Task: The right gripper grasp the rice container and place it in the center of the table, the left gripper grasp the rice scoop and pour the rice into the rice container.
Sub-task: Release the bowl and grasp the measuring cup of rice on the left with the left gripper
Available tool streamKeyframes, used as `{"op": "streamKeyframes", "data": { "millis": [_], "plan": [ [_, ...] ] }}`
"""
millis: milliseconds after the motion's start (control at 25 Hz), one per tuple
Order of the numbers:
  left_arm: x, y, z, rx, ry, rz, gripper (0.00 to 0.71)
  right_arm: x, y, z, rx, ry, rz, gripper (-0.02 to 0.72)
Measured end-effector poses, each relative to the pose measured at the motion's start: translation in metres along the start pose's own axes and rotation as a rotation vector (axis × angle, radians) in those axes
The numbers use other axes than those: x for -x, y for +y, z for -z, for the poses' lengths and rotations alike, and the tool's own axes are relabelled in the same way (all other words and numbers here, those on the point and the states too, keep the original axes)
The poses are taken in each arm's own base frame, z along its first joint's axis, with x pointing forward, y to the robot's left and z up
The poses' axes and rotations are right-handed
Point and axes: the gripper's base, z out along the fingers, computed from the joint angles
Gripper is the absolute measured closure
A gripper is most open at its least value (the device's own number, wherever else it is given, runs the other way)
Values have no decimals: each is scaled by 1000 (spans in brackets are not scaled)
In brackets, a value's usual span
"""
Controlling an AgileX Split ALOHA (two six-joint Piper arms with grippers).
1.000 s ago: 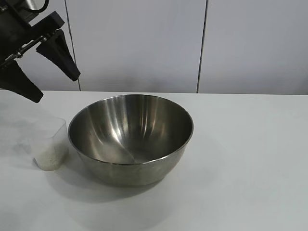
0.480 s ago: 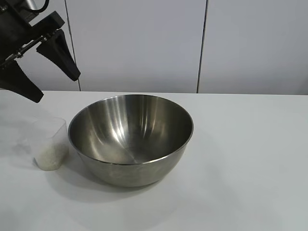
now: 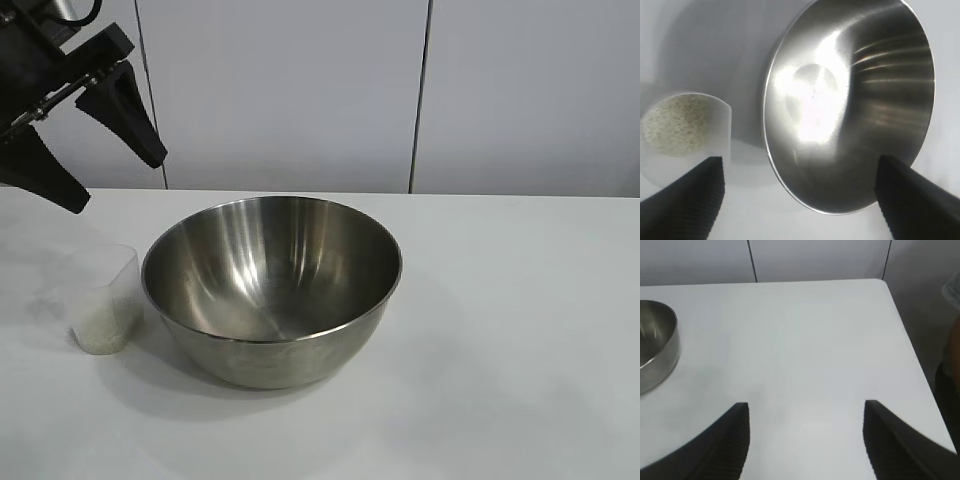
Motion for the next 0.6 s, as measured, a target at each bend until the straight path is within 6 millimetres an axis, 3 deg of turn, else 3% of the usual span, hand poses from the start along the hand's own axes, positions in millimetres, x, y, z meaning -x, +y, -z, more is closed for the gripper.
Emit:
{"op": "streamKeyframes", "data": {
  "millis": [160, 600],
  "plan": [
    [0, 0, 0, 0, 0, 0, 115, -9, 1, -13, 4, 44, 0, 252],
    [0, 0, 0, 0, 0, 0, 115, -9, 1, -15, 4, 43, -3, 252]
  ]
}}
